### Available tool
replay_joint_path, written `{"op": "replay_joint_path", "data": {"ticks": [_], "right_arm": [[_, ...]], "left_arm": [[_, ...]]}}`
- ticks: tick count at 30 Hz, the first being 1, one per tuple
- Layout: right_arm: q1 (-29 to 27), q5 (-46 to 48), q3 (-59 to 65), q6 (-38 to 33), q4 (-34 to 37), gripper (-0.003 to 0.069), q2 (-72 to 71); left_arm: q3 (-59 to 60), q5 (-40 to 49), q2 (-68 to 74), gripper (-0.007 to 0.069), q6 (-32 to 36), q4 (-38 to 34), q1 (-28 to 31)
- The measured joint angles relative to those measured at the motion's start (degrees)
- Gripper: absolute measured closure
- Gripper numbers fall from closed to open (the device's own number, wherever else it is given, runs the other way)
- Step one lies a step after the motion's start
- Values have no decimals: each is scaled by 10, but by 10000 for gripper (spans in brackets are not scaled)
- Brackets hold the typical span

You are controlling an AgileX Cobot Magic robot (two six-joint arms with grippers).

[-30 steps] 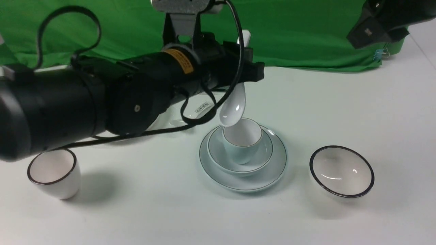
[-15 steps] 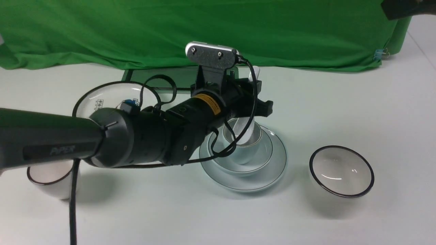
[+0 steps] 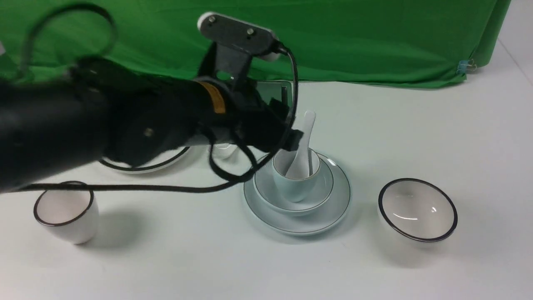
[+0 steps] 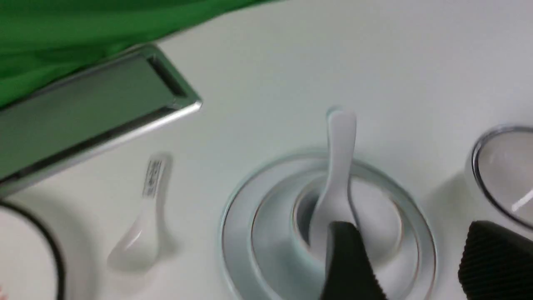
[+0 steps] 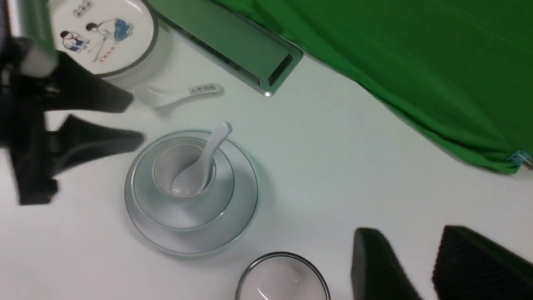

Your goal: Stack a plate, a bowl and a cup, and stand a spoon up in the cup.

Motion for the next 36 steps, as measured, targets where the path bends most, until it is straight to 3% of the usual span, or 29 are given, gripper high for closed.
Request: {"op": "replay_joint_path", "data": {"ticks": [3, 6, 10, 18, 23, 36], "right_arm": [[0, -6, 39, 4, 2, 554, -33], [0, -46, 121, 10, 3, 607, -91], [0, -138, 253, 26, 12, 616, -183], [0, -342, 477, 31, 59, 611, -397], [0, -407, 547, 15, 59, 605, -494], [0, -415, 564, 14, 59, 578, -527]], "left_arm": [[0, 152, -85, 381, 0, 24, 0], [9, 253, -166, 503, -1, 34, 0], [59, 273, -290, 636, -11, 33, 0], [223, 234, -522, 661, -32, 33, 0], [305, 224, -649, 661, -34, 34, 0], [347, 207, -742, 659, -32, 46, 0]]}}
